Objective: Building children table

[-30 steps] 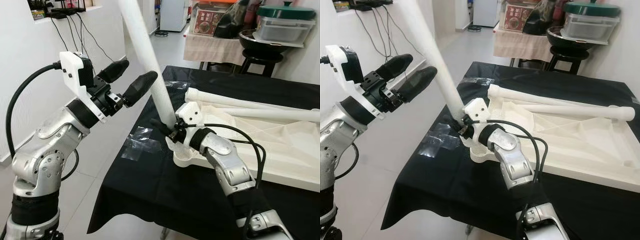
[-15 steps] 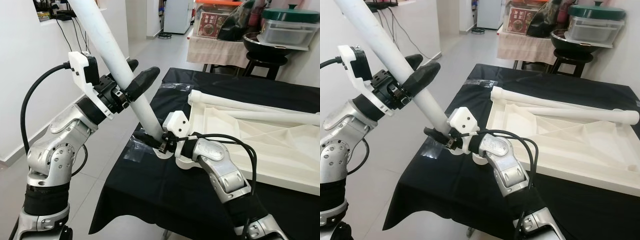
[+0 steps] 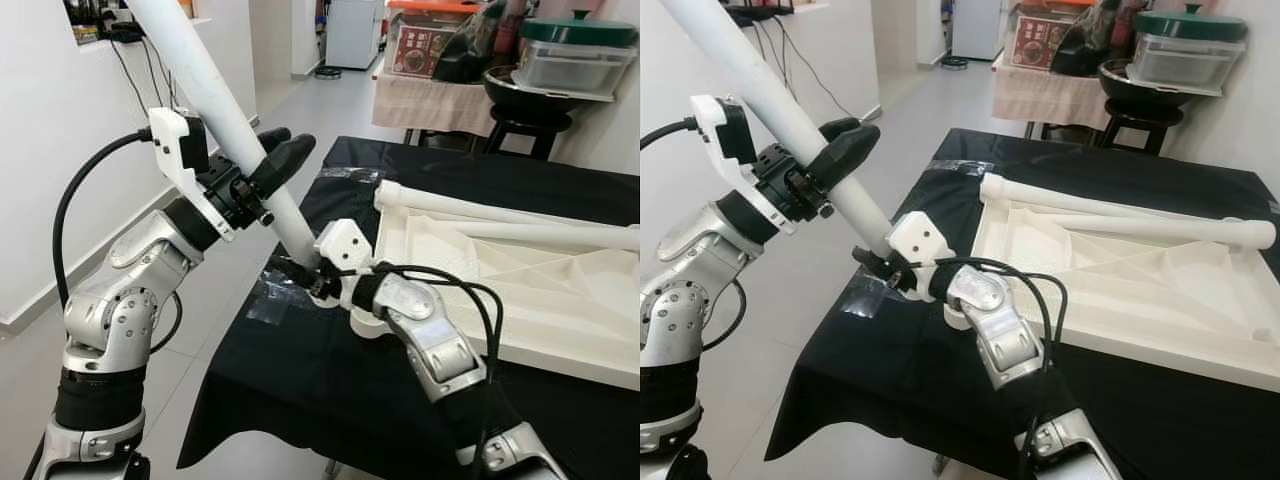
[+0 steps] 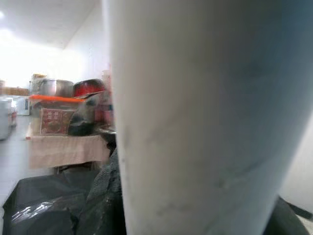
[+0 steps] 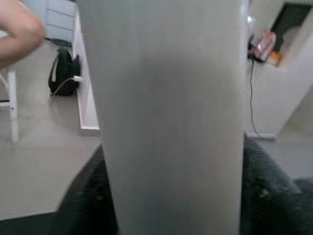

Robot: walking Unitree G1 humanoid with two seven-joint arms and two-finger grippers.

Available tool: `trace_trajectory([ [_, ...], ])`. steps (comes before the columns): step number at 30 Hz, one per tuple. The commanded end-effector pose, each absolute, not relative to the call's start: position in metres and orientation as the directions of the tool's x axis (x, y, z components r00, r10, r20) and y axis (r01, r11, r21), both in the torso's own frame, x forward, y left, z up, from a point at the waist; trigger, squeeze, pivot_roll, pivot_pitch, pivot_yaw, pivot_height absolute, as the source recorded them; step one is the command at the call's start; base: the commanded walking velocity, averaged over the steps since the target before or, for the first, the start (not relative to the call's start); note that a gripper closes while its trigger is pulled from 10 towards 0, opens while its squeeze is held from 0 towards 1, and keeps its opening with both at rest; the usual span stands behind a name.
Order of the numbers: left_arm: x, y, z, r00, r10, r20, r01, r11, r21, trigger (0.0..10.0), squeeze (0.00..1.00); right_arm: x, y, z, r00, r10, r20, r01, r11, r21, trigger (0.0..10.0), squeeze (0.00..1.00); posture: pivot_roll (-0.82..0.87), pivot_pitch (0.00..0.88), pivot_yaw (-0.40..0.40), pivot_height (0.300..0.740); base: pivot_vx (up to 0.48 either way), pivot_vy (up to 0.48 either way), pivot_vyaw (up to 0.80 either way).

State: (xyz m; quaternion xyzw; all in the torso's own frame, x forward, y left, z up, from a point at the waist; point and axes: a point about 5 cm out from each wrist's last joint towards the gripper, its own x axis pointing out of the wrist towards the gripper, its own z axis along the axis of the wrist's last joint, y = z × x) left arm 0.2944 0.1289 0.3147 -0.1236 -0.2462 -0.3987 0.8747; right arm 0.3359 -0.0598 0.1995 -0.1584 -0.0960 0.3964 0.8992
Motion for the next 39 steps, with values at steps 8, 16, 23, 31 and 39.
trace_trajectory([
  [8, 0.290, 0.117, 0.320, 0.501, -0.660, 0.560, 0.801, 0.598, -0.013, 0.0, 0.00, 0.349, -0.041, 0.201, 0.754, 0.655, 0.054, -0.600, 0.720, -0.349, 10.0, 1.00, -0.02, 0.000, -0.023, 0.740, 0.000, 0.000, 0.00],
  [16, 0.290, 0.115, 0.319, 0.497, -0.661, 0.562, 0.807, 0.590, -0.019, 0.0, 0.00, 0.359, -0.033, 0.213, 0.789, 0.606, 0.104, -0.547, 0.769, -0.331, 3.0, 0.00, -0.01, 0.000, -0.028, 0.740, 0.000, 0.000, 0.00],
  [23, 0.291, 0.114, 0.316, 0.495, -0.663, 0.561, 0.812, 0.583, -0.028, 0.0, 0.00, 0.360, -0.034, 0.218, 0.787, 0.601, 0.140, -0.536, 0.778, -0.328, 0.0, 0.00, -0.02, 0.000, -0.025, 0.740, 0.000, 0.000, 0.00],
  [31, 0.291, 0.112, 0.314, 0.500, -0.659, 0.561, 0.812, 0.582, -0.040, 0.0, 0.00, 0.363, -0.039, 0.218, 0.793, 0.592, 0.143, -0.525, 0.783, -0.335, 0.0, 0.00, -0.02, 0.000, -0.023, 0.740, 0.000, 0.000, 0.00],
  [39, 0.292, 0.129, 0.299, 0.588, -0.618, 0.521, 0.760, 0.642, -0.097, 10.0, 1.00, 0.375, -0.067, 0.222, 0.832, 0.532, 0.158, -0.473, 0.828, -0.301, 0.0, 0.00, -0.01, 0.000, -0.027, 0.740, 0.000, 0.000, 0.00],
])
